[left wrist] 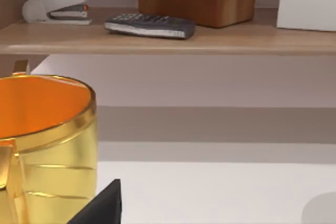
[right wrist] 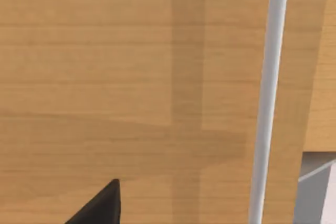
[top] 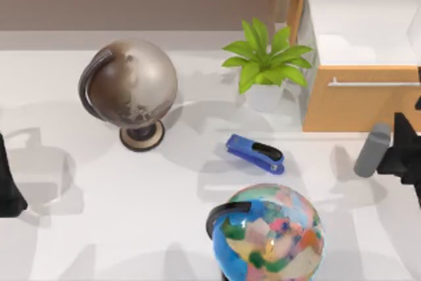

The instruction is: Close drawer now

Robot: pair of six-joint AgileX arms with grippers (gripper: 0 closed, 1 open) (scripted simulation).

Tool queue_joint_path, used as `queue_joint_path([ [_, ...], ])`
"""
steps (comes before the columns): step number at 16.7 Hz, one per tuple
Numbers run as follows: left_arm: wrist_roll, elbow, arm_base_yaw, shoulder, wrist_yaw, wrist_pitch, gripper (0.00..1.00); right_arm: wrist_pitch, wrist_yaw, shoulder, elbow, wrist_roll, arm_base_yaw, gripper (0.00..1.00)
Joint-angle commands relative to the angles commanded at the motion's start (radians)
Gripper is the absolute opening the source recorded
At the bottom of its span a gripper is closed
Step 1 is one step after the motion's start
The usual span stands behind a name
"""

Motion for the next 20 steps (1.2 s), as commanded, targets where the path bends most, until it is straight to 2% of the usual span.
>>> queue_joint_path([
  [16, 0.000, 0.000, 0.000, 0.000, 0.000, 0.000, 1.00, -0.072, -0.034, 0.020, 0.095, -0.007, -0.035, 1.00],
  [20, 0.000, 0.000, 0.000, 0.000, 0.000, 0.000, 1.00, -0.072, -0.034, 0.020, 0.095, -0.007, -0.035, 0.70],
])
